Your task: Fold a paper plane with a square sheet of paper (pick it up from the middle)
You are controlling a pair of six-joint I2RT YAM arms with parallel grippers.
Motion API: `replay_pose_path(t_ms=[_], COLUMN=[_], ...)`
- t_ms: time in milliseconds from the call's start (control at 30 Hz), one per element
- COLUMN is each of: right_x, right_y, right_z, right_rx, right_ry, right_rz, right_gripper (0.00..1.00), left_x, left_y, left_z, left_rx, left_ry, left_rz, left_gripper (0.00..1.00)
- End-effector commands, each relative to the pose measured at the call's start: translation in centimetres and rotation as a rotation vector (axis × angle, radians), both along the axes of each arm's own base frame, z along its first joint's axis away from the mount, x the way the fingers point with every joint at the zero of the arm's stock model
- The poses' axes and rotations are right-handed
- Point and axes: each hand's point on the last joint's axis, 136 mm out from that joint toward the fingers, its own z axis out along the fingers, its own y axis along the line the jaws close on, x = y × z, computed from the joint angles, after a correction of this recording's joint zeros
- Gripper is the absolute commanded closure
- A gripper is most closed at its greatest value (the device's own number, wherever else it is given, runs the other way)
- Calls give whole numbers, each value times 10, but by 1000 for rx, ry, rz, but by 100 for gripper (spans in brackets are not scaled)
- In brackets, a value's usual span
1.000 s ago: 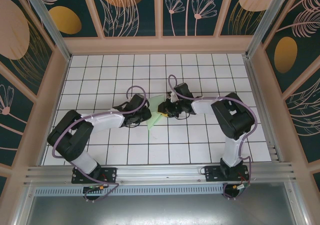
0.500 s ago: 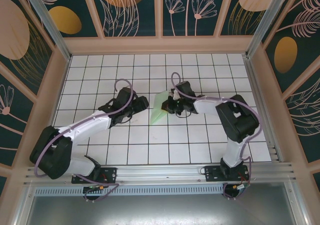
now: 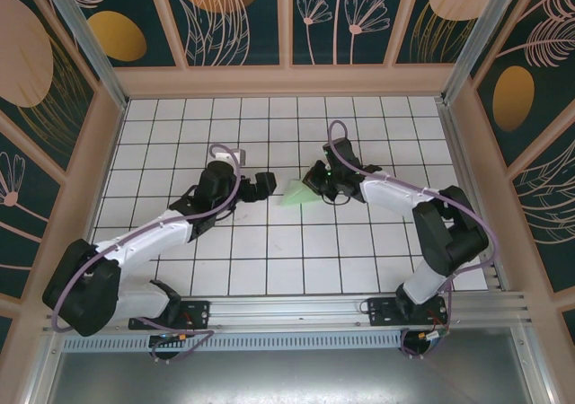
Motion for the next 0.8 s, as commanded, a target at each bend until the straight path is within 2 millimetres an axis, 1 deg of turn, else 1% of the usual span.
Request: replay_pose_path(t_ms=[0,100,233,333,367,467,500,533,633,700,733,767], right_x=[-3,-8,-17,-25,-27,-34,-35,-28,-28,-28,-28,-29], right_y=[-4,-5,-6,-8,-8,-7,-7,-15,-16,-16,-15,-15], right_z=[-18,-29,-39,-44,-45,-47,-47,-46,-44,-44,-44,-44], right_rx=[-7,-13,-13,-12,-10,5,6,11,13,14,16,17], right_ry=[121,185,276,328,344,384,392,400,414,420,423,427], right_rz=[-78,-107,-131,-150,-154,-158,-157,-183,-183,-183,-180,-180], right_gripper=[100,100,100,100,100,100,100,100,100,100,100,100], left_x=[-7,-11,-9,-13,-14,-16,-16,-17,-17,-18,-19,-20], left_y=[-23,-31,-47,-63,-66,-72,-75,-79,-89,-96,-100,-101], left_z=[10,2,-21,-33,-33,-42,-44,-48,-57,-63,-62,-77], left_rx=[-29,8,118,181,185,192,199,211,234,240,239,254], left_ry=[-163,-222,-225,-273,-300,-321,-328,-332,-343,-344,-352,-325], left_rz=[-152,-184,-236,-298,-309,-341,-360,-383,-428,-456,-469,-490], left_gripper=[3,3,7,12,12,13,15,17,21,23,25,26])
